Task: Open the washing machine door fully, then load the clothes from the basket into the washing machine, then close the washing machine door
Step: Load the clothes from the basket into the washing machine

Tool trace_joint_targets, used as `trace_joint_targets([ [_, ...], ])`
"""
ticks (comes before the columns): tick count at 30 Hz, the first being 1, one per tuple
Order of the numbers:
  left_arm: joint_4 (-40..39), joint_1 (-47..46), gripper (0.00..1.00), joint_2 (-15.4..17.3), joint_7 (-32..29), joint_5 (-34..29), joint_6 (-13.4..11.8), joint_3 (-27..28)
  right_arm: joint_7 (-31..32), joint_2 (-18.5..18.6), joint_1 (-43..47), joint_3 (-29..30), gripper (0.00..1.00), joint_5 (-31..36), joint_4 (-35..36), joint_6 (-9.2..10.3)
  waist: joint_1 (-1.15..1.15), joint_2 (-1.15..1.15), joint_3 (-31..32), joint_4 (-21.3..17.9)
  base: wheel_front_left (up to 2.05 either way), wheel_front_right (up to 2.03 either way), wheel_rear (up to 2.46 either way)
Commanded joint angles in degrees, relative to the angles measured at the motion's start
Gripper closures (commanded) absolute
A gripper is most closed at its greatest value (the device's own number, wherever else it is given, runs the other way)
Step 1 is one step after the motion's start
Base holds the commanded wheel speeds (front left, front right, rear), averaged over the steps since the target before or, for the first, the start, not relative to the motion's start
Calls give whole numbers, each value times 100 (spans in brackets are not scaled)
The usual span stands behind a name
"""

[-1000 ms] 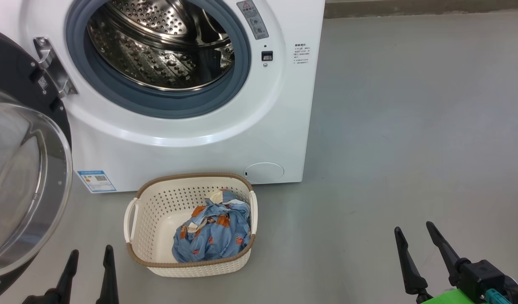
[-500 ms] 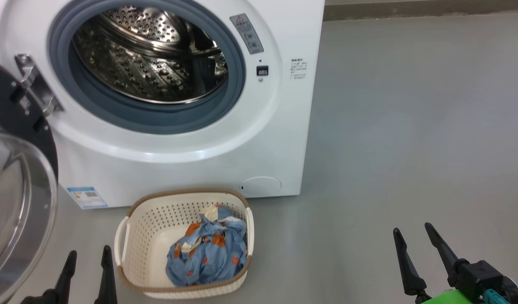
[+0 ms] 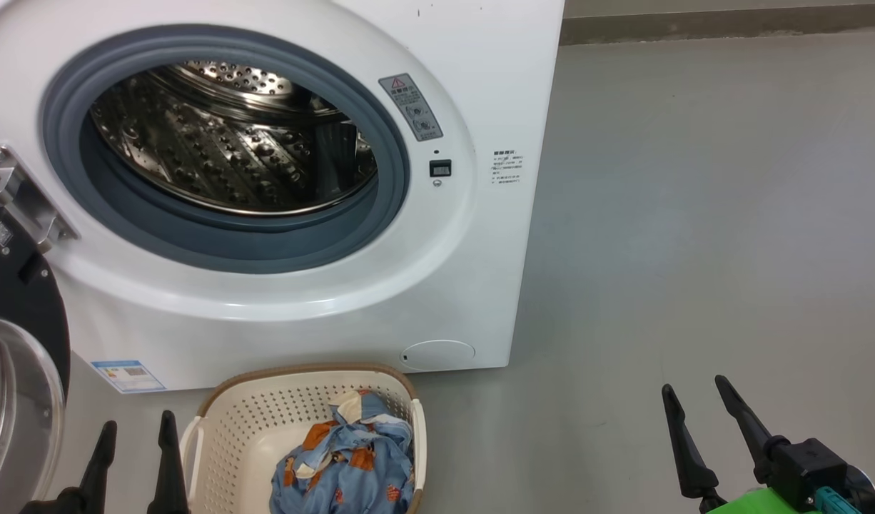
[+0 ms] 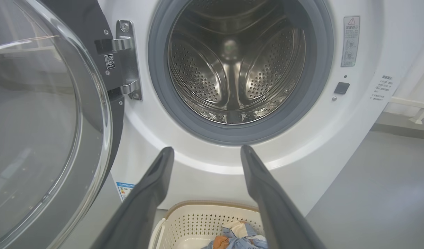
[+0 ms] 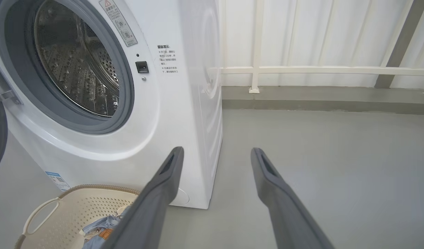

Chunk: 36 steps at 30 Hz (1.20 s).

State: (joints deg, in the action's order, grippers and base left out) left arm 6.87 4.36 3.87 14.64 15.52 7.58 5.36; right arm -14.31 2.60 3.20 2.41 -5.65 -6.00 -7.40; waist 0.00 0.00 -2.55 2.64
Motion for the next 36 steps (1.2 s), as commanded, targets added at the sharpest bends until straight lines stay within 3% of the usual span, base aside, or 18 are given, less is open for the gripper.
trace_joint_targets([
  [1, -131, -232, 0, 44, 36, -37, -9, 211, -69, 28, -205, -163, 0, -31, 117, -9, 0, 0, -3, 1, 27, -27, 0],
  [36, -108, -142, 0, 126, 36, 60, -9, -179, -69, 28, -204, -284, 0, 21, 47, -9, 0, 0, -35, -12, 0, 0, 0],
])
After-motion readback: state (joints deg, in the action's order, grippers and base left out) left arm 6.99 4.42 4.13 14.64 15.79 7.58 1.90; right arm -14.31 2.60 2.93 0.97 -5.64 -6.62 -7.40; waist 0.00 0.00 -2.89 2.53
